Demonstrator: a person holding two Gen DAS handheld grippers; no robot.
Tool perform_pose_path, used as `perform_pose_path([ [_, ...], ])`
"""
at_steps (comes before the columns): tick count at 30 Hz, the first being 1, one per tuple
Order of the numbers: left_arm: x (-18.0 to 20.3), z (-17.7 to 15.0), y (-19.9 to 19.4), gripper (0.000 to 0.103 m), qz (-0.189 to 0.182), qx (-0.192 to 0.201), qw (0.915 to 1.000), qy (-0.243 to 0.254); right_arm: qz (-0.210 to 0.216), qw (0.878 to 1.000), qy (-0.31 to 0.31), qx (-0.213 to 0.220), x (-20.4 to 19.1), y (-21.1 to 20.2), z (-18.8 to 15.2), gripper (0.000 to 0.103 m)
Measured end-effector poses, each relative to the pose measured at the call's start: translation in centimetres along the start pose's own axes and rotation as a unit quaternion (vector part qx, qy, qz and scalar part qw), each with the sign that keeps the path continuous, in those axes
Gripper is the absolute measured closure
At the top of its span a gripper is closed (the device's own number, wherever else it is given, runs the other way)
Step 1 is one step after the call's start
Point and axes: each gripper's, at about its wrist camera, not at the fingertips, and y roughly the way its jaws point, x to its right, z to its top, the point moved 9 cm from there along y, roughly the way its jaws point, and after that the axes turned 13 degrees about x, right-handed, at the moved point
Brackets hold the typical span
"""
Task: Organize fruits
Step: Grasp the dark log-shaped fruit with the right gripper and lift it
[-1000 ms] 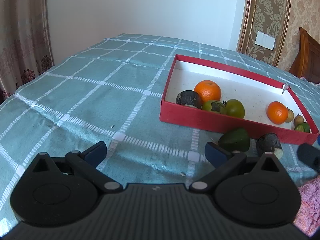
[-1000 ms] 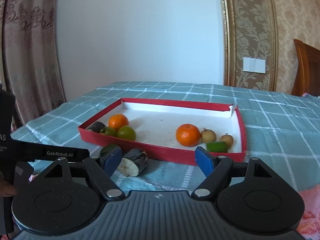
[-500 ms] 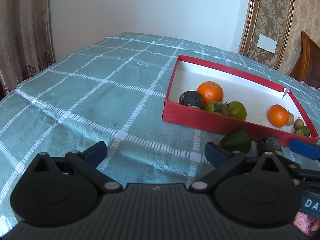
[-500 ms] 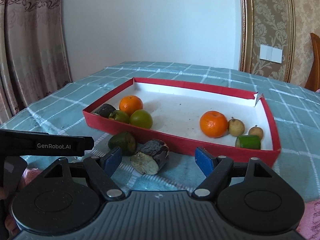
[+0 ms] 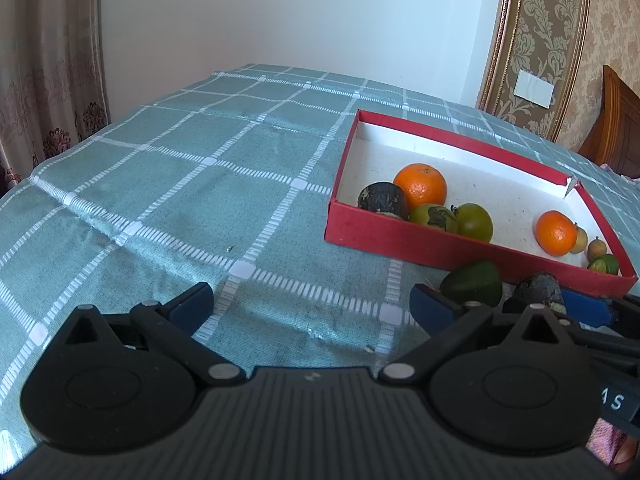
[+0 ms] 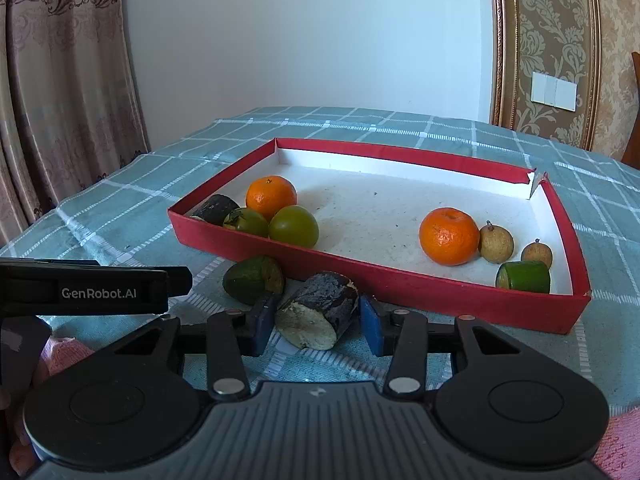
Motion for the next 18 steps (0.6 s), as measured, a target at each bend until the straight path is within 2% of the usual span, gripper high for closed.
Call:
perform_pose_path([
  [18, -0.01, -0.07, 0.04, 0.000, 0.007, -0.002, 1.0000, 0.002, -0.001, 1.000, 0.009, 0.019, 0.01, -0.84, 0.37, 0.059],
])
